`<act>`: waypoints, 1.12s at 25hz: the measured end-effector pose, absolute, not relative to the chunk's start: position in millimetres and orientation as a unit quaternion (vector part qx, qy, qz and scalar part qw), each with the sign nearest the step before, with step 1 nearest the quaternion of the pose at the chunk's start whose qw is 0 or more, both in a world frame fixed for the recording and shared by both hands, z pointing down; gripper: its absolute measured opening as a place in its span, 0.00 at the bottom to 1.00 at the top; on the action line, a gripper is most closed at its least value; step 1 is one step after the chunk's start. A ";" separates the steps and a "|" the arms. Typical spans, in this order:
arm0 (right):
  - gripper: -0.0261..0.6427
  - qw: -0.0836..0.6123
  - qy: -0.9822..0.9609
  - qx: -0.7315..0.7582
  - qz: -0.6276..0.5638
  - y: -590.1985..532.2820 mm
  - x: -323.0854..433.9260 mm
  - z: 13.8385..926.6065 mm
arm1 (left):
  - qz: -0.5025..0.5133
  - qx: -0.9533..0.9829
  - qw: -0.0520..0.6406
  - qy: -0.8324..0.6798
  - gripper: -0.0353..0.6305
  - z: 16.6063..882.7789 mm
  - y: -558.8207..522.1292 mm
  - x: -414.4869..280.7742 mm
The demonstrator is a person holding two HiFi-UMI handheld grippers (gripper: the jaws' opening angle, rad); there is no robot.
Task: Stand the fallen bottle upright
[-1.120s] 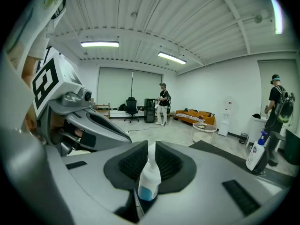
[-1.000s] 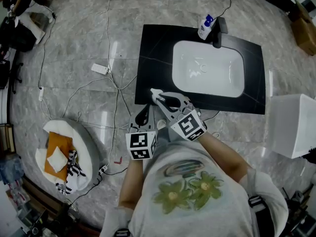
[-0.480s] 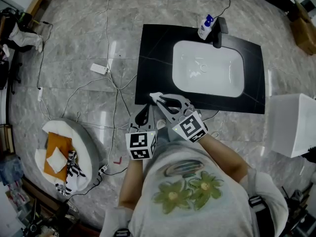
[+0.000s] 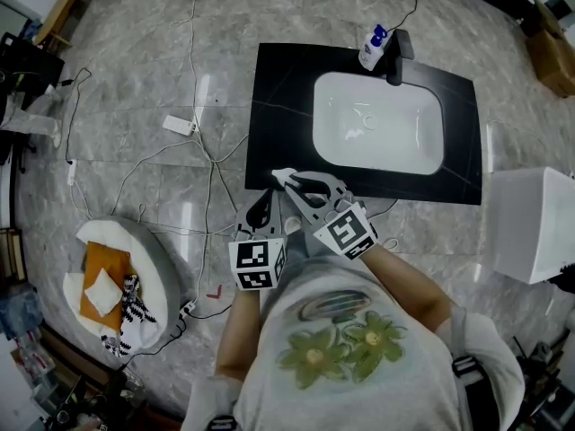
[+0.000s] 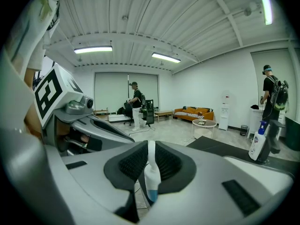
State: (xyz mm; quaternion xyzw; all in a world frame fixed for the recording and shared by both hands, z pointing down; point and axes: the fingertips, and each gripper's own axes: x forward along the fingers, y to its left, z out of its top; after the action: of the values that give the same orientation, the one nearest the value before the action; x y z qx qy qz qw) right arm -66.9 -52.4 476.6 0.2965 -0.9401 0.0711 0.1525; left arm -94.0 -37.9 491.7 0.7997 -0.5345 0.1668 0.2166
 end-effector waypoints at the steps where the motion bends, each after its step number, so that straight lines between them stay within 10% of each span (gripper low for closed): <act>1: 0.14 0.152 -0.940 0.297 0.071 -52.3 -66.4 476.9 | 0.167 0.800 0.217 -0.534 0.08 492.0 -37.6 -93.8; 28: 0.12 0.148 -0.938 0.298 0.097 -49.1 -58.4 459.4 | 0.145 0.809 0.201 -0.533 0.08 465.6 -43.4 -93.3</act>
State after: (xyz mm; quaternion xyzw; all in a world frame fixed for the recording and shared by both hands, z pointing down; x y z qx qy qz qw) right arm -58.4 -49.1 459.4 0.2979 -0.9380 0.0974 0.1481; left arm -93.3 -43.4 465.6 0.8089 -0.5331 0.1455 0.2008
